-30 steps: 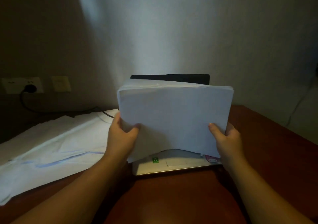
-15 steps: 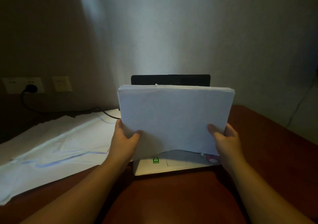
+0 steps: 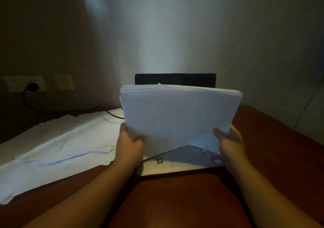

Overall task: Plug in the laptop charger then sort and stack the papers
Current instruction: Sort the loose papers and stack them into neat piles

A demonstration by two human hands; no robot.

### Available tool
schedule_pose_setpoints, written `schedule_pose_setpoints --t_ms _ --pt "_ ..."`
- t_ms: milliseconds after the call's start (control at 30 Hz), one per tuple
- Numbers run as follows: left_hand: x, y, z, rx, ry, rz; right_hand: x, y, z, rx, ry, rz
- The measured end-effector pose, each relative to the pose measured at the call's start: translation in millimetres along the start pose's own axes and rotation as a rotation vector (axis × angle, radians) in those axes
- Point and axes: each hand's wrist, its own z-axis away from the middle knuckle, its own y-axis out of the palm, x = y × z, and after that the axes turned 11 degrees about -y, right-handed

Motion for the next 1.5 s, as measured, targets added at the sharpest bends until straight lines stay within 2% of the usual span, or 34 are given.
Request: schedule_pose_setpoints --t_ms 200,500,733,867,967,1100,1233,1367,1500 --pt "-15.9 -0.2 0.0 -0.019 0.096 -0.006 14.0 -4.7 -8.3 -0.020 -0.104 0.027" --pt "0.3 4.2 7.1 0.018 0.025 -0.065 -1.3 -8.7 -0.3 -0.008 0.008 0.057" --pt "-16.0 4.5 5.8 -0.012 0.045 -0.095 12.4 -7.6 -9.8 -0.031 -0.116 0.222" --pt "-26.3 1.3 0.7 0.045 -0.067 -0.113 22.3 -15.3 -19.3 -0.011 -0.149 0.298" --pt "-35.9 3.9 -1.0 0.116 -0.226 -0.239 23.3 -19.3 -24.4 0.054 -0.089 0.441" --pt "-38.8 8.5 2.3 0.142 -0.323 -0.501 13.9 -21.6 -26.7 0.134 0.074 0.542" --pt "-28.6 10.2 2.4 0.216 -0.338 -0.485 0.6 -25.1 -32.4 0.140 0.137 0.700" --pt "-31.6 13.3 2.8 0.190 -0.357 -0.633 -8.1 -27.3 -38.2 0.168 0.169 0.865" --pt "-30.5 10.9 -2.9 0.262 -0.281 -0.683 -5.5 -27.2 -37.6 0.225 0.143 0.986"
